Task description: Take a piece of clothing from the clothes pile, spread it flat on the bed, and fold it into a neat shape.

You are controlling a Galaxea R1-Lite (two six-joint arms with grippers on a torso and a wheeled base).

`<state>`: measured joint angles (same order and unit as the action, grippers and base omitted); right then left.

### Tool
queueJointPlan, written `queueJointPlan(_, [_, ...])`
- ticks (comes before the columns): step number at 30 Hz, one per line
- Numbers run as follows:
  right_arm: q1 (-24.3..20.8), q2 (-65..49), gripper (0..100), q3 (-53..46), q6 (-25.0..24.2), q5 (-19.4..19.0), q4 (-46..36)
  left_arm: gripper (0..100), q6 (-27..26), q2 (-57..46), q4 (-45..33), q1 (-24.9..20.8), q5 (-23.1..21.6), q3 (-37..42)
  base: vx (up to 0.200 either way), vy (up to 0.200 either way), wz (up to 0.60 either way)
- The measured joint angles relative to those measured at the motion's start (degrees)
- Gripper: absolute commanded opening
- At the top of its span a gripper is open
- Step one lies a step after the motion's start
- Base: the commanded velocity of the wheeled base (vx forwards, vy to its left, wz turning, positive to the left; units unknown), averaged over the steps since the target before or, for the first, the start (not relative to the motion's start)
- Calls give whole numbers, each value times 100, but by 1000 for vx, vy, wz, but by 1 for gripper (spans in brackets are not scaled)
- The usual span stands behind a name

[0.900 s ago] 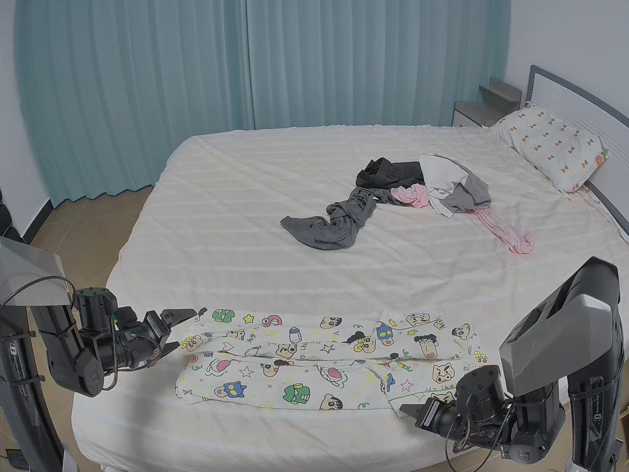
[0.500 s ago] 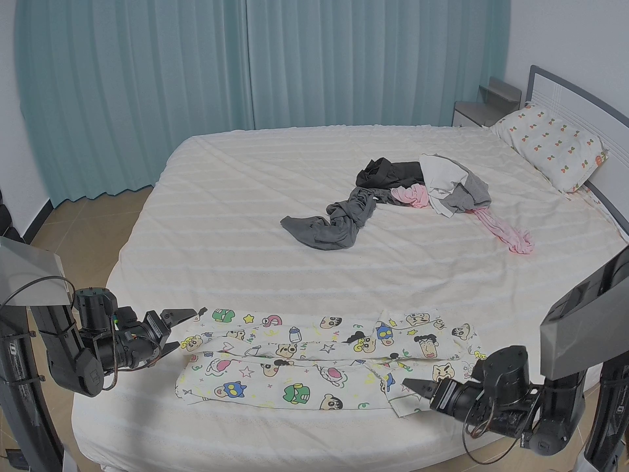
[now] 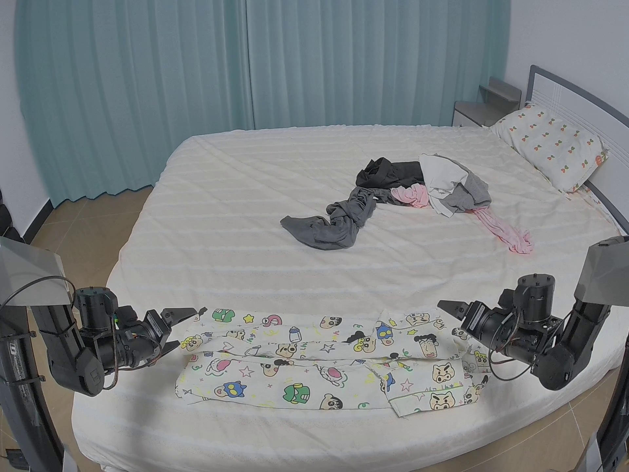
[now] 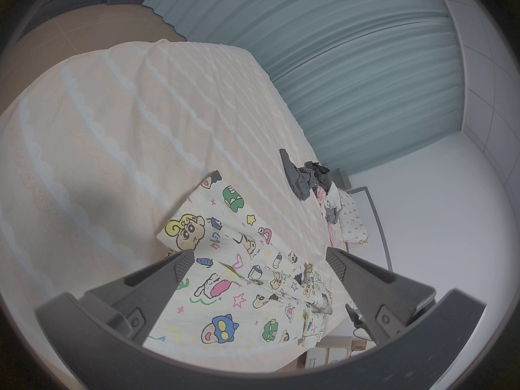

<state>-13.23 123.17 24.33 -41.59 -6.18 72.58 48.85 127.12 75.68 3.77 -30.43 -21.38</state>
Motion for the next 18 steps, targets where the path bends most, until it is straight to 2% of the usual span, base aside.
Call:
queueJointPlan(6, [168,601,100,375,16,-358,39,100,-11,13,2,-5,2,0,0,0,0])
queueJointPlan(18, [183,1456,100,817,158,-466,105,100,-18,35,5,-11,5,-6,0,0,0])
